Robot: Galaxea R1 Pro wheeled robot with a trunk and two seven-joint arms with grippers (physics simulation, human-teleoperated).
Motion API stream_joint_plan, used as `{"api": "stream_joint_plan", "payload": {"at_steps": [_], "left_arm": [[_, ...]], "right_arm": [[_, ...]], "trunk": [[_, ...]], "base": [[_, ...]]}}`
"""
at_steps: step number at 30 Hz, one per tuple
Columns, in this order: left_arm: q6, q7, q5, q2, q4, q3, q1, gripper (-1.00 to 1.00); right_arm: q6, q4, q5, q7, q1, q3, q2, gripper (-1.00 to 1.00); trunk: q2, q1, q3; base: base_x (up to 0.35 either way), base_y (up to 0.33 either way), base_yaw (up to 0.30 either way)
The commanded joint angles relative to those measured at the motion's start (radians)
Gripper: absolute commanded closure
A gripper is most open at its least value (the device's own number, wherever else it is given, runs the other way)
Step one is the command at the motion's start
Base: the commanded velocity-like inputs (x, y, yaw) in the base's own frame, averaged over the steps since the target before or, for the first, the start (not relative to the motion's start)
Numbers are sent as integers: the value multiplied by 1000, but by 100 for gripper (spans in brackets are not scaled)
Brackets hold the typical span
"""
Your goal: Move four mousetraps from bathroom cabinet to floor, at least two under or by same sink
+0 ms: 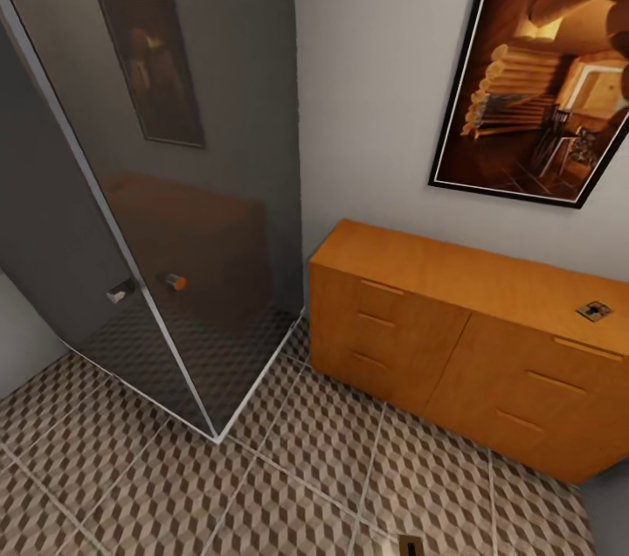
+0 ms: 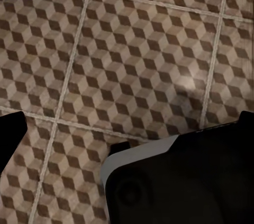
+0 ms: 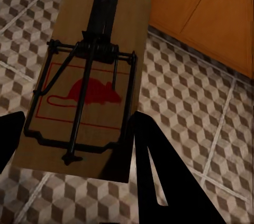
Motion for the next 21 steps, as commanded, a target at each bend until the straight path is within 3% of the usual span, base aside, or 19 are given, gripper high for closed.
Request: {"api": "stream_joint_plan", "payload": {"at_steps": [1,21], "left_arm": [[-6,5,3,-1,4,-9,-1,-100],[-6,5,3,-1,4,-9,-1,-100]], "right_arm": [[-2,1,6,-5,-1,1,0,100],[-1,1,6,-5,-1,1,0,100]], "trunk": [[-2,1,-1],[-2,1,23]], "base": [[0,0,-231],[0,0,-228]]}}
